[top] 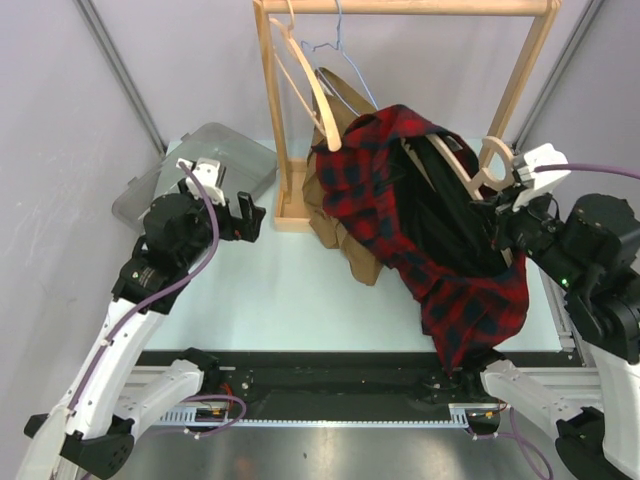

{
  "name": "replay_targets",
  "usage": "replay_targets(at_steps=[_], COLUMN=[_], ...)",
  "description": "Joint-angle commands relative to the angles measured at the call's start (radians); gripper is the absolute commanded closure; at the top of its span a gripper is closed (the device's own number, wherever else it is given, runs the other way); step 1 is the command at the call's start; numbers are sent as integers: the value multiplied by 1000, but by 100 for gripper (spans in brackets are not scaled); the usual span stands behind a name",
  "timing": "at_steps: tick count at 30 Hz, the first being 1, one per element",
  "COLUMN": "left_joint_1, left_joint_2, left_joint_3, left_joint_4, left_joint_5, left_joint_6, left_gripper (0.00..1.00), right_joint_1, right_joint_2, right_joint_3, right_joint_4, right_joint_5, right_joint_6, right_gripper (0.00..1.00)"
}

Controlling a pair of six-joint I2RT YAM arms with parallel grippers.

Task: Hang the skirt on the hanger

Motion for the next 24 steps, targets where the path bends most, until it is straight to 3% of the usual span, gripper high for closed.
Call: replay_targets(at_steps=[1,15,24], left_joint_1=[0,0,0], left_joint_2=[15,66,89], left_joint_3=[24,27,24], left_joint_4=[45,73,91], left_joint_5=[11,60,81], left_joint_6=[-9,-10,-9], left_gripper=[0,0,0], right_joint_1=[-3,75,312], right_joint_2=[-25,-28,-51], right_joint_3=[88,144,153], right_joint_4=[122,196,276], right_joint_5=[97,506,871], right_joint_6=[-25,-37,-69], right_gripper=[100,100,100])
